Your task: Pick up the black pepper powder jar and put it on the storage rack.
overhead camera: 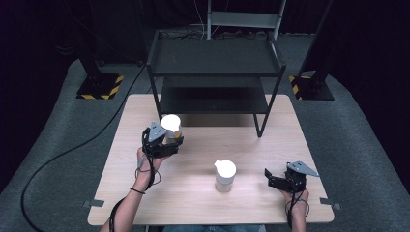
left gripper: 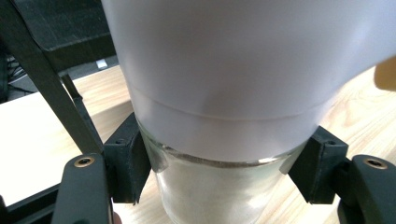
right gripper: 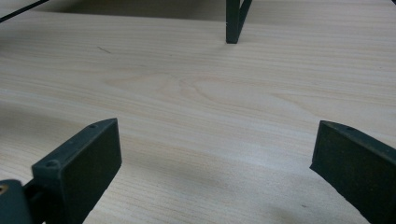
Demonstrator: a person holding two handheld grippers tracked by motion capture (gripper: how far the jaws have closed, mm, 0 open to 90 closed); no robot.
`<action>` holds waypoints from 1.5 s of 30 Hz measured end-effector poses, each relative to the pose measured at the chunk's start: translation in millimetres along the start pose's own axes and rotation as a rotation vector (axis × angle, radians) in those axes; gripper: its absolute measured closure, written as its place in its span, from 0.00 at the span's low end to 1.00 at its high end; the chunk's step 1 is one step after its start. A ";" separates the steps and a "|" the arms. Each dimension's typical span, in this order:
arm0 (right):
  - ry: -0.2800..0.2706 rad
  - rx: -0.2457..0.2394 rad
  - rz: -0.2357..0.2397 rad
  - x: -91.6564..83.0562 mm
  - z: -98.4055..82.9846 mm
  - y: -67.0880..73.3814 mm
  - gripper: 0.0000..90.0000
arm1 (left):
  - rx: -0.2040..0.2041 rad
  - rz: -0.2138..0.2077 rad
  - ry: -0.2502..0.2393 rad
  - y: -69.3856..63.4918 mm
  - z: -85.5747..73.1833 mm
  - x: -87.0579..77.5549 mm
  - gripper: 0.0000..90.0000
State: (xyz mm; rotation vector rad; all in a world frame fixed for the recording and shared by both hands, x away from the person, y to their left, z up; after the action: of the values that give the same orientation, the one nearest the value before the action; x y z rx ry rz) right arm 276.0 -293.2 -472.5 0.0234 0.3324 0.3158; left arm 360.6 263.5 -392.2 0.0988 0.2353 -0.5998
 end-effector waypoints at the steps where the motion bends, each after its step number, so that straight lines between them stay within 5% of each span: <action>1: -0.001 -0.001 -0.001 -0.1 -0.1 0.2 0.01 | 0.003 0.003 -0.002 0.1 1.8 -0.6 0.34; 17: 0.003 0.001 0.001 0.1 0.3 -0.1 0.01 | 0.019 0.005 -0.007 4.7 28.2 -6.0 0.34; 45: 0.005 -0.014 -0.003 0.3 0.5 2.3 0.01 | -0.011 0.001 -0.032 18.6 60.5 -9.8 0.34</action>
State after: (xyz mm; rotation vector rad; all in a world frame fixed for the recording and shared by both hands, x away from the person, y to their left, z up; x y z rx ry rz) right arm 275.7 -290.9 -472.0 0.0085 0.3349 0.3155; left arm 374.9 274.5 -330.7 0.0790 0.2072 -0.5983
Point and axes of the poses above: each handheld gripper's, and its own axes: x roughly forward along the jaws, z roughly out of its top, y roughly to its left, the point moved 3 cm from there along x, roughly forward along the jaws, and after that the axes turned 9 degrees about -y, right-handed, at the moved point
